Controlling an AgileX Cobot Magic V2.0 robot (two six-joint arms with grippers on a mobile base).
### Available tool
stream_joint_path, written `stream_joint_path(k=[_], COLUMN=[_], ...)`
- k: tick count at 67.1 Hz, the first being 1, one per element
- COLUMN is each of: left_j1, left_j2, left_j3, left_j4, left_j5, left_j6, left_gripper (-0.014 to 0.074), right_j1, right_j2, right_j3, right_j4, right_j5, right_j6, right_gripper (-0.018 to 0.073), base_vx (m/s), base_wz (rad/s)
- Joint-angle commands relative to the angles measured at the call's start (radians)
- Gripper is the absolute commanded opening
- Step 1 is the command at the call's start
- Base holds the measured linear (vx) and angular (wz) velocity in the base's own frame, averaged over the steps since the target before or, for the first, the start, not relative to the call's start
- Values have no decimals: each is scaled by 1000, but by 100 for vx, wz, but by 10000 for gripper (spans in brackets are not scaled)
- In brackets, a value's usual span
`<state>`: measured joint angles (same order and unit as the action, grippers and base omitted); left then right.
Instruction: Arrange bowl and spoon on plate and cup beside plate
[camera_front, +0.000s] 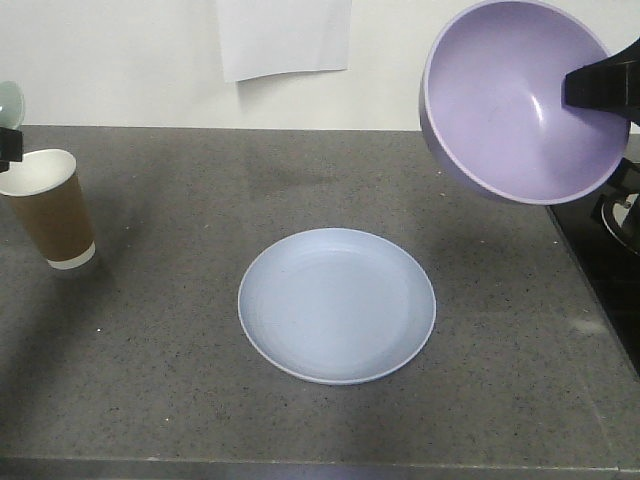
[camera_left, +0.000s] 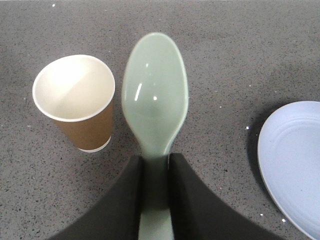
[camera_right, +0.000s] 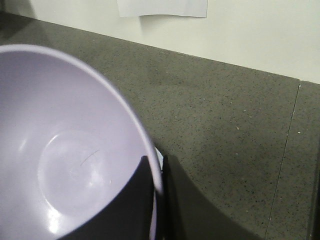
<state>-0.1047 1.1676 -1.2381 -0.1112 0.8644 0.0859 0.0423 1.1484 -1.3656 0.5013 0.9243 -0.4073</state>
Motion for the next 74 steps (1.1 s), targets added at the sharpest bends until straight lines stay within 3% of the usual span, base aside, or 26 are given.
stream_joint_path(k=[1,74], left_j1=[-4,-4], left_j2=[-18,-18], left_j3=[-23,-23], left_j4=[-14,-14], left_j5=[-60,-60], left_j6=[-10,-10], left_gripper=[-6,-6], right_j1=[-6,-6], right_j2=[-20,-20], right_j3=[-31,-31], right_j4=[26,26], right_j5=[-60,-60], right_j6=[-7,-7], right_gripper=[-4,-4], base_vx=[2,2], base_wz=[1,0])
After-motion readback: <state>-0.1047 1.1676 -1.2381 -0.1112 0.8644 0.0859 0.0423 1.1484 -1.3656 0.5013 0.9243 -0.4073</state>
